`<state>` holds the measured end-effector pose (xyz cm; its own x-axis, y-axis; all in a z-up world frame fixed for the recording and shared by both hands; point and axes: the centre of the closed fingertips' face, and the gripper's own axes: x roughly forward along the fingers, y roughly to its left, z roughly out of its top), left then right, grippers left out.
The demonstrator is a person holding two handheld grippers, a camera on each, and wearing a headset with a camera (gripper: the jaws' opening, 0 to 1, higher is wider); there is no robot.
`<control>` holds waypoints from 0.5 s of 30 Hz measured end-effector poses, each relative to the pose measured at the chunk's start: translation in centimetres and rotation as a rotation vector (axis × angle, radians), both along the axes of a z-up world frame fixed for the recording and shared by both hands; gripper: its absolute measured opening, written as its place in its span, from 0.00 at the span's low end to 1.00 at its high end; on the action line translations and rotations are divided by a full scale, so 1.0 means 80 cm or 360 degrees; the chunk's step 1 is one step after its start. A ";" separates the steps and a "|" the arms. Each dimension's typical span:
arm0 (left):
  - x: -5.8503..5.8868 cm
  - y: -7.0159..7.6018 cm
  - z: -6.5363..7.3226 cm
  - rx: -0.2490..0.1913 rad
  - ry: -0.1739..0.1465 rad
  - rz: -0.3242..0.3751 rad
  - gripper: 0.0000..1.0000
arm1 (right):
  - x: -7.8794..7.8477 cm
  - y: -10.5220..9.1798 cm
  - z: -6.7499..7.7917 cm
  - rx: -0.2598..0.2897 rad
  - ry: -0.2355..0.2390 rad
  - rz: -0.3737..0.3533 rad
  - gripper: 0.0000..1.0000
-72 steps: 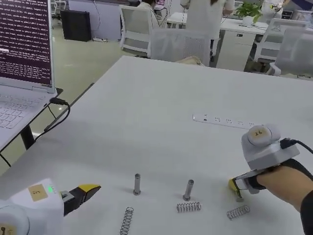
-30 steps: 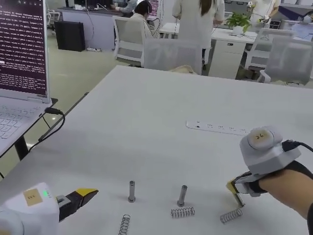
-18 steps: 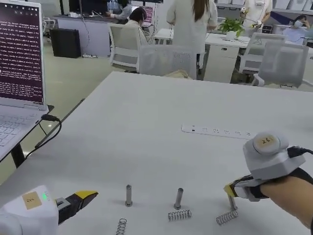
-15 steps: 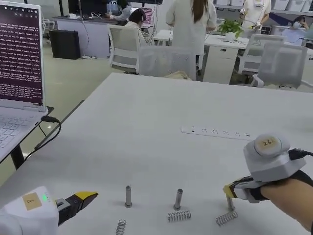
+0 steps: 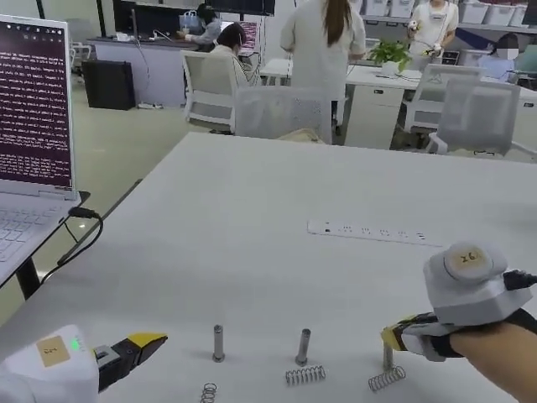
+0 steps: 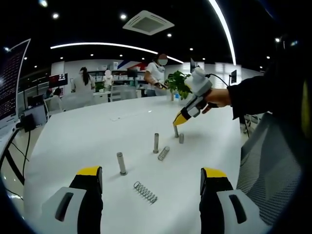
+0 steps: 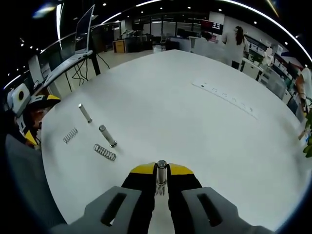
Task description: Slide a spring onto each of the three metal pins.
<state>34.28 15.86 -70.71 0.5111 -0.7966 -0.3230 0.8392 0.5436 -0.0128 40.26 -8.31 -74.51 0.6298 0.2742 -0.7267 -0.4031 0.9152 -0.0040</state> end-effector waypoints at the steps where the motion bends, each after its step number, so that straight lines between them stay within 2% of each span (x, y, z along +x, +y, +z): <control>1: 0.000 0.000 0.000 0.0001 -0.0001 -0.0001 0.79 | -0.001 0.000 0.000 0.0000 -0.0002 0.0000 0.06; 15: -0.003 -0.002 0.002 0.0004 -0.0007 -0.0009 0.79 | -0.008 -0.001 -0.001 0.0021 0.0011 -0.0024 0.06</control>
<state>34.04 15.70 -70.52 0.5082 -0.7986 -0.3224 0.8422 0.5391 -0.0078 39.61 -8.37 -74.57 0.6288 0.2747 -0.7274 -0.3895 0.9210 0.0111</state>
